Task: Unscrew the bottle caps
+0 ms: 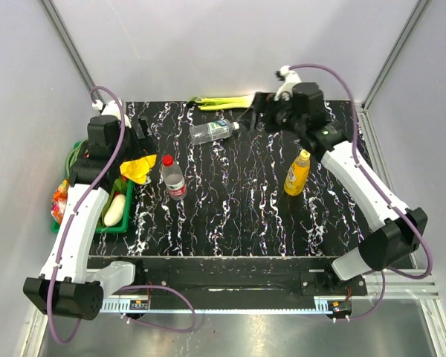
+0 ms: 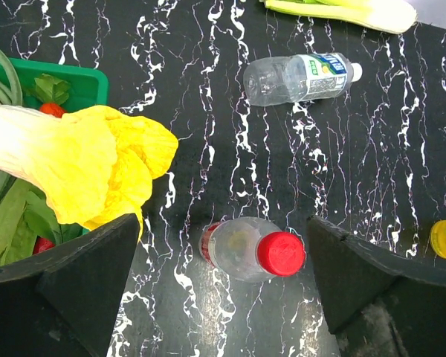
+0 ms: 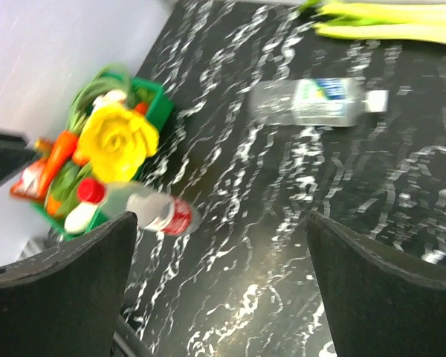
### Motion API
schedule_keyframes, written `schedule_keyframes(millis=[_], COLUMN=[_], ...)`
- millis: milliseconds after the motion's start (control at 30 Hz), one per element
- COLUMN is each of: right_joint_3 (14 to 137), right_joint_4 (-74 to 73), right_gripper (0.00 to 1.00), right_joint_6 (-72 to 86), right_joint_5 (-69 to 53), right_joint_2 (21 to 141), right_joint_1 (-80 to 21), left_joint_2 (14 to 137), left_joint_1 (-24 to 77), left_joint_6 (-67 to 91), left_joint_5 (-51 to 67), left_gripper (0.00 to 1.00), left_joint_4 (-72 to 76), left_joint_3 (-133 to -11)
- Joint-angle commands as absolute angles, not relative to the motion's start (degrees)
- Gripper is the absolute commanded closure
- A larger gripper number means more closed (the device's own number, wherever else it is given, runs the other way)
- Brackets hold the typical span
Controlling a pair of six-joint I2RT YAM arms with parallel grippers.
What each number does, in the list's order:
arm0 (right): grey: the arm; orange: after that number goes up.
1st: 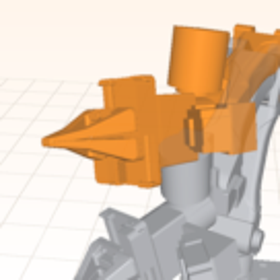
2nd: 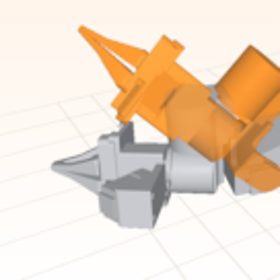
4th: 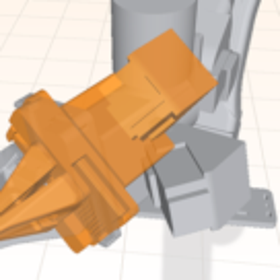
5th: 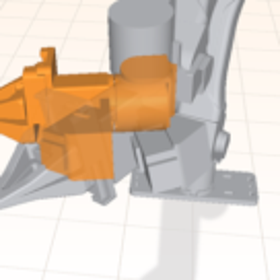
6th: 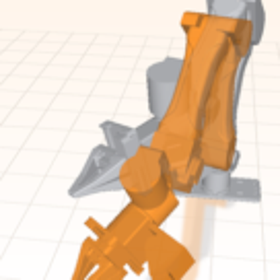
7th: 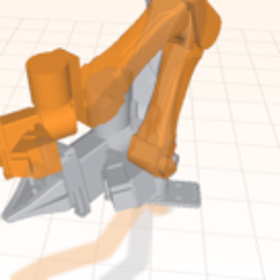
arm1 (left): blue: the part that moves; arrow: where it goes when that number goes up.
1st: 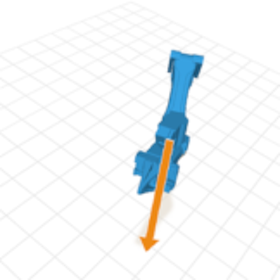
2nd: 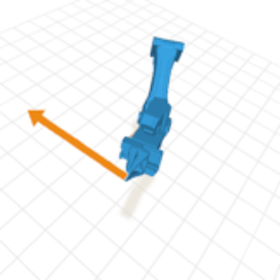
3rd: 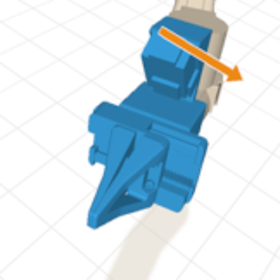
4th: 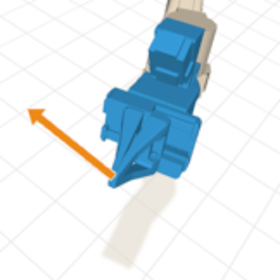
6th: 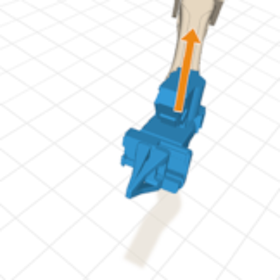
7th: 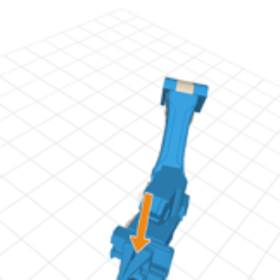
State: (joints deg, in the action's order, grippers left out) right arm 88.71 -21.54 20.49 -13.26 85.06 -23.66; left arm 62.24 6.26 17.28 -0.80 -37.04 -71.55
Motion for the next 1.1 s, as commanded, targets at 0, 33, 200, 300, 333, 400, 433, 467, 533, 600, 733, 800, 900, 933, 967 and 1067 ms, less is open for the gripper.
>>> schedule_keyframes(millis=[0, 33, 200, 300, 333, 400, 433, 467, 533, 600, 733, 800, 900, 933, 967, 1067], right_joint_3=[92.19, 92.37, 92.63, 95.09, 95.97, 98.77, 99.92, 101.41, 103.88, 105.81, 107.31, 107.58, 106.44, 106.0, 105.56, 105.03], right_joint_4=[-17.23, -16.01, -10.38, -8.79, -8.27, -8.0, -7.65, -7.56, -7.38, -7.21, -6.33, -5.98, -4.14, -3.61, -3.08, -2.29], right_gripper=[0.0, 0.0, 0.0, 0.0, 0.0, 0.0, 0.0, 0.01, 0.0, 0.0, 0.0, 0.0, 0.03, 0.06, 0.09, 0.16], right_joint_6=[14.87, 13.37, 9.5, 8.96, 8.7, 8.09, 7.65, 7.3, 6.95, 6.68, 6.33, 6.06, 4.92, 4.31, 3.52, 2.81], right_joint_5=[-19.07, -19.07, -18.99, -18.11, -18.11, -16.88, -16.61, -16.61, -15.3, -14.95, -11.61, -8.28, -5.11, -3.62, -2.99, -0.8], right_joint_2=[88.58, 89.46, 94.03, 98.42, 99.92, 102.73, 104.05, 105.54, 108.18, 110.38, 113.46, 114.52, 115.4, 115.66, 115.93, 116.89], right_joint_1=[-31.7, -33.73, -42.09, -45.26, -46.22, -48.15, -48.95, -49.56, -50.71, -51.5, -53.08, -53.96, -55.28, -55.81, -56.25, -56.95], left_joint_2=[63.54, 63.54, 62.49, 60.83, 59.95, 57.93, 56.88, 56.0, 54.06, 52.13, 49.49, 48.61, 47.64, 47.38, 47.37, 47.37], left_joint_1=[5.98, 5.98, 5.98, 5.98, 5.98, 5.98, 5.98, 5.98, 5.98, 5.98, 5.98, 5.98, 5.98, 5.98, 5.98, 5.98], left_joint_6=[16.44, 16.35, 16.52, 15.47, 15.29, 14.94, 14.94, 15.03, 15.2, 15.29, 15.47, 15.56, 15.64, 15.73, 15.91, 16.43], left_joint_5=[0.27, 0.26, -4.3, -4.83, -5.01, -4.92, -5.1, -5.18, -5.19, -5.45, -5.8, -5.63, -5.71, -5.71, -5.8, -5.36], left_gripper=[0.01, 0.01, 0.01, 0.01, 0.01, 0.01, 0.01, 0.01, 0.01, 0.01, 0.01, 0.01, 0.01, 0.01, 0.01, 0.01], left_joint_4=[-37.09, -37.35, -38.84, -39.2, -39.29, -39.2, -39.2, -39.2, -38.94, -38.06, -37.53, -37.44, -37.35, -37.35, -37.35, -37.35], left_joint_3=[-76.37, -76.9, -79.62, -81.73, -82.35, -83.49, -84.11, -84.89, -85.6, -85.69, -85.43, -84.99, -83.68, -83.15, -82.71, -81.48])
